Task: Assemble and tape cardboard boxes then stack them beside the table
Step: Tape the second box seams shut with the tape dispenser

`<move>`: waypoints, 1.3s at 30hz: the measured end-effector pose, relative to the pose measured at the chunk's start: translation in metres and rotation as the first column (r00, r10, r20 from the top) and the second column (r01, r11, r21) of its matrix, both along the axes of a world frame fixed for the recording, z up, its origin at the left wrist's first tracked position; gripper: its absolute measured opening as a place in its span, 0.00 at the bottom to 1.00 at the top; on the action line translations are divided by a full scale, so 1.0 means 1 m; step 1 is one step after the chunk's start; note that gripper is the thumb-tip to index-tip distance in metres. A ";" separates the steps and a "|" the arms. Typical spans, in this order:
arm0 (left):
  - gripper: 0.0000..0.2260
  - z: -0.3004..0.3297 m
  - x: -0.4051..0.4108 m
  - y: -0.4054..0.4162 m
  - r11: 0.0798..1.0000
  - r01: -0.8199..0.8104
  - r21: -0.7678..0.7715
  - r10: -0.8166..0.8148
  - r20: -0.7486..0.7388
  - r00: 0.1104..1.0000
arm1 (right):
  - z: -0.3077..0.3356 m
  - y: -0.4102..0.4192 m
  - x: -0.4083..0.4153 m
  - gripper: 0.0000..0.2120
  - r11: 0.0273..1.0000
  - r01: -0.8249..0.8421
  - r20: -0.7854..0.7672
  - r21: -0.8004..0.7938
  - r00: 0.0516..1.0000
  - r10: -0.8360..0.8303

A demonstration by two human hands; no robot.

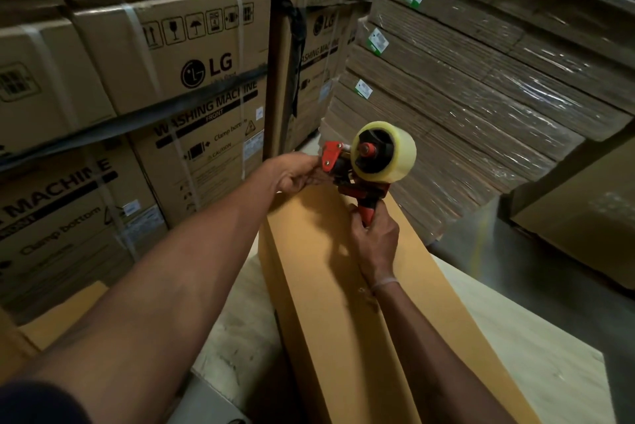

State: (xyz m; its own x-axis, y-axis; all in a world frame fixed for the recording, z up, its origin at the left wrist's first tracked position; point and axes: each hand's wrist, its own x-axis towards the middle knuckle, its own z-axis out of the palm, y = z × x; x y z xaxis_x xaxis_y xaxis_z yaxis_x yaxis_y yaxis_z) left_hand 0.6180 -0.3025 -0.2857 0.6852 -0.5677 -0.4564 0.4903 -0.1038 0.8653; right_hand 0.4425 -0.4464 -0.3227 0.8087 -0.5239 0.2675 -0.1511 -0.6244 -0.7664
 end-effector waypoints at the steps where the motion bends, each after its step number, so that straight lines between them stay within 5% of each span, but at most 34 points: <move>1: 0.08 0.001 0.001 0.000 1.000 0.008 0.017 -0.008 -0.012 1.000 | -0.001 0.000 0.001 0.08 1.000 0.003 -0.002 -0.002 1.000 -0.003; 10: 0.09 0.002 0.001 0.004 0.999 -0.035 0.027 0.036 -0.045 0.998 | -0.001 0.001 0.000 0.09 1.000 -0.010 -0.003 -0.028 1.000 0.010; 17: 0.03 -0.010 0.000 0.006 0.953 -0.103 0.284 0.073 0.115 0.991 | 0.002 0.009 -0.001 0.09 0.995 -0.043 -0.019 -0.086 0.999 0.041; 27: 0.05 -0.015 0.000 0.004 0.917 -0.189 0.350 0.162 0.106 0.981 | 0.013 0.012 -0.011 0.11 0.994 -0.084 -0.099 -0.065 0.992 0.077; 33: 0.05 -0.026 0.010 -0.004 0.894 -0.148 0.422 0.151 0.027 0.988 | 0.017 0.008 -0.029 0.11 0.991 -0.115 -0.136 -0.072 0.985 0.105; 39: 0.06 -0.014 0.001 -0.006 0.852 -0.106 0.512 0.053 0.117 0.992 | 0.010 -0.002 -0.062 0.11 0.987 -0.143 -0.138 -0.076 0.982 0.132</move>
